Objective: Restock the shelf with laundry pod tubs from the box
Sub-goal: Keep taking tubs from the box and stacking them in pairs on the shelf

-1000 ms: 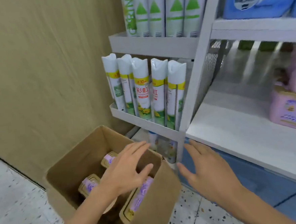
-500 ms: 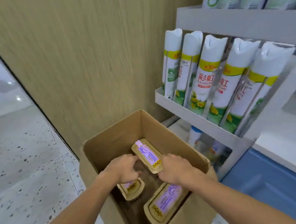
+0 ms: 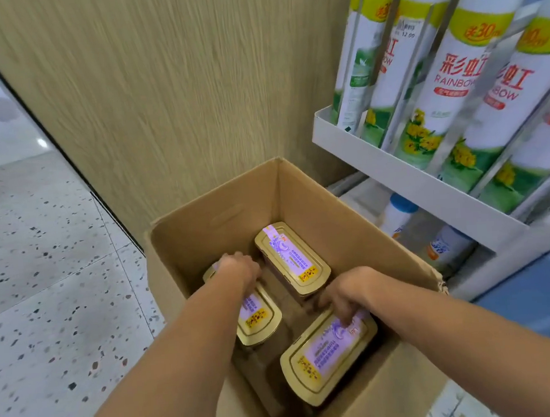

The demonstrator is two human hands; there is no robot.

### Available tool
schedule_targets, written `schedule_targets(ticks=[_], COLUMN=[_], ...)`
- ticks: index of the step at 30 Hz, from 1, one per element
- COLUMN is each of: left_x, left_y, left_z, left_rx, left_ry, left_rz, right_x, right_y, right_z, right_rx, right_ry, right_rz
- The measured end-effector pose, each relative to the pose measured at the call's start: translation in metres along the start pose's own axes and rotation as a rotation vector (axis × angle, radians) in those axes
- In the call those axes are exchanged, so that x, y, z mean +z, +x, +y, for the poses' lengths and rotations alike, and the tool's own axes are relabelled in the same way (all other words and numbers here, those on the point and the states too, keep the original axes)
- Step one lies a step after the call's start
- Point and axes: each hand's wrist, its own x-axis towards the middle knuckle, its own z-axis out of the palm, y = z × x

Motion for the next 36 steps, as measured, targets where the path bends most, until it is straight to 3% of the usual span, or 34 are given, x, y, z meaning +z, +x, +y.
schedule_targets(ticks=[4,8,18,25,36], left_x=[0.008,0.003,-0.002,-0.032,-0.149], left_y=[0.016,0.019,-0.006,-0.046,-0.180], left_z=[0.000,-0.002,0.004,-0.001,-0.048], left_rx=[-0.007,0.000,0.148,0.247,0.423], left_ry=[0.033,-0.079,-0.199,-0.306,-0.375], left_rz=[0.020,0.047,0.076,0.218,0.582], right_x=[0.009,0.013,0.007,0.008,0.013], right_y=[0.010,0.003,-0.023,-0.070,-0.220], right_z=[-0.002,0.001,-0.005,0.000,0.043], right_rx=[-0.049,-0.073,-0.103,-0.104,-0.127], right_ry=[-0.084,0.013,-0.001,-0.067,0.258], right_rz=[0.026,0.103,0.177,0.474,0.905])
